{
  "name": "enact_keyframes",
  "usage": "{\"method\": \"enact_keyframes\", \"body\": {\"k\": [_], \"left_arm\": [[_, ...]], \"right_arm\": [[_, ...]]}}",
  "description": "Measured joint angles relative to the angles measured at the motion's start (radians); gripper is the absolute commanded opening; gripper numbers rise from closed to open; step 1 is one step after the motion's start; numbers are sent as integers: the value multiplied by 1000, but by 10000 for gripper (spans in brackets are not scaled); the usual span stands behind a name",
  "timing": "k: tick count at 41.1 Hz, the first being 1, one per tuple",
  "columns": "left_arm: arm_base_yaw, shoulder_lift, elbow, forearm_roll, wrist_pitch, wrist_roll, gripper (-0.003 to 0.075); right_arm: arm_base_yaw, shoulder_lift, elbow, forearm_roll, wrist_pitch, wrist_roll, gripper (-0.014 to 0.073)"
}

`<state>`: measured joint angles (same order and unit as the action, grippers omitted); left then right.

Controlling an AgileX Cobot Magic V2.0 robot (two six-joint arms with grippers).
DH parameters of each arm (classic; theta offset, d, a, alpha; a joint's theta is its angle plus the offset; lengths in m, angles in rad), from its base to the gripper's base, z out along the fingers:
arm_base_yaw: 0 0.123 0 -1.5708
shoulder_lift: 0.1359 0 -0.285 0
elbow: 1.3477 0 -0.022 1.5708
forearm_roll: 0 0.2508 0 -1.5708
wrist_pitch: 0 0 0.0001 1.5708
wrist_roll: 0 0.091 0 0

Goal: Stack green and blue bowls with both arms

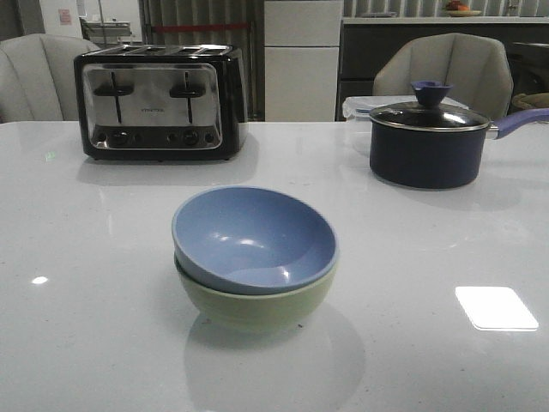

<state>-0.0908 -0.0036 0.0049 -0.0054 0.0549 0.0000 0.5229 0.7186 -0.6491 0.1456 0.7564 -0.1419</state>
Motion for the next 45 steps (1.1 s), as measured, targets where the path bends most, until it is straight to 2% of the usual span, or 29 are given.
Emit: {"method": "enact_keyframes", "body": {"k": [39,45], "left_arm": [[0,0,0,-2,0,0,93],[0,0,0,-2,0,0,93]], "right_arm": [[0,-18,5,-7,-6,0,29],[-83,-120,83,-16,-89,0,29]]}}
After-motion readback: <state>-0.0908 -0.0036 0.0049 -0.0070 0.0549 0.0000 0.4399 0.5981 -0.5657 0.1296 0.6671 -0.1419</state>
